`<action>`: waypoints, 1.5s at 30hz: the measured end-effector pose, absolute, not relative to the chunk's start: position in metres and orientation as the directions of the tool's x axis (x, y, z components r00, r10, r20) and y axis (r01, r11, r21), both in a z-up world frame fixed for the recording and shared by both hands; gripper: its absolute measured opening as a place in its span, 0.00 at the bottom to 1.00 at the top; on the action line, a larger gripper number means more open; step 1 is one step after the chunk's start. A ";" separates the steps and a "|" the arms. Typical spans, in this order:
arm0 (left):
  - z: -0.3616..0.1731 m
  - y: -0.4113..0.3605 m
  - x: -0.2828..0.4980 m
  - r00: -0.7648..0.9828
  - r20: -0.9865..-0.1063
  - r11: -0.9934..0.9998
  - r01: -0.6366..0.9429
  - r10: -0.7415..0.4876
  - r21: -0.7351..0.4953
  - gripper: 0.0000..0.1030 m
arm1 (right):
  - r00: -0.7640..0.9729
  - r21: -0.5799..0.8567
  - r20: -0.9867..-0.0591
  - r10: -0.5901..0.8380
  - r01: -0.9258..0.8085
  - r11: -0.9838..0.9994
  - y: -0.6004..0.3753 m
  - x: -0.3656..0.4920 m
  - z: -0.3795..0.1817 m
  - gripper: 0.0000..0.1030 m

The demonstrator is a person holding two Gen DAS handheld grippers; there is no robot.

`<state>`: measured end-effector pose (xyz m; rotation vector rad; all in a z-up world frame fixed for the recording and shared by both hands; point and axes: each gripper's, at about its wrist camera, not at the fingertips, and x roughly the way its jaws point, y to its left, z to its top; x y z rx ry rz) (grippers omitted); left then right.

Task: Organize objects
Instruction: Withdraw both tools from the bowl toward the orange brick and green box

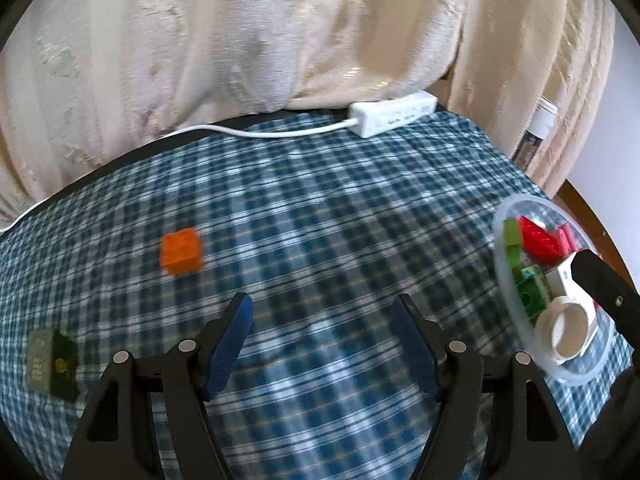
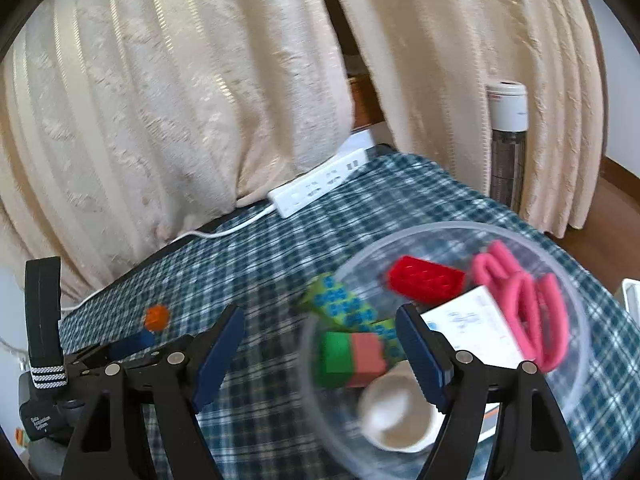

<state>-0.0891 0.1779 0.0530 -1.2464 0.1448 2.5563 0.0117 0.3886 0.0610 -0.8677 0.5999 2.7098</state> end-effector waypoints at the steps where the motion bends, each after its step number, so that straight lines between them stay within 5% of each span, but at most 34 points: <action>1: 0.053 0.172 -0.088 -0.586 -0.783 -0.955 -0.295 0.210 -0.035 0.71 | -0.796 0.306 -0.599 0.087 -0.328 -0.894 0.382 0.009 0.061 0.80; 45: 0.031 -0.069 -0.073 -0.632 -0.773 -0.991 0.124 -0.047 -0.040 0.83 | -0.667 0.223 -0.743 -0.055 -0.169 -0.960 0.249 -0.079 0.020 0.84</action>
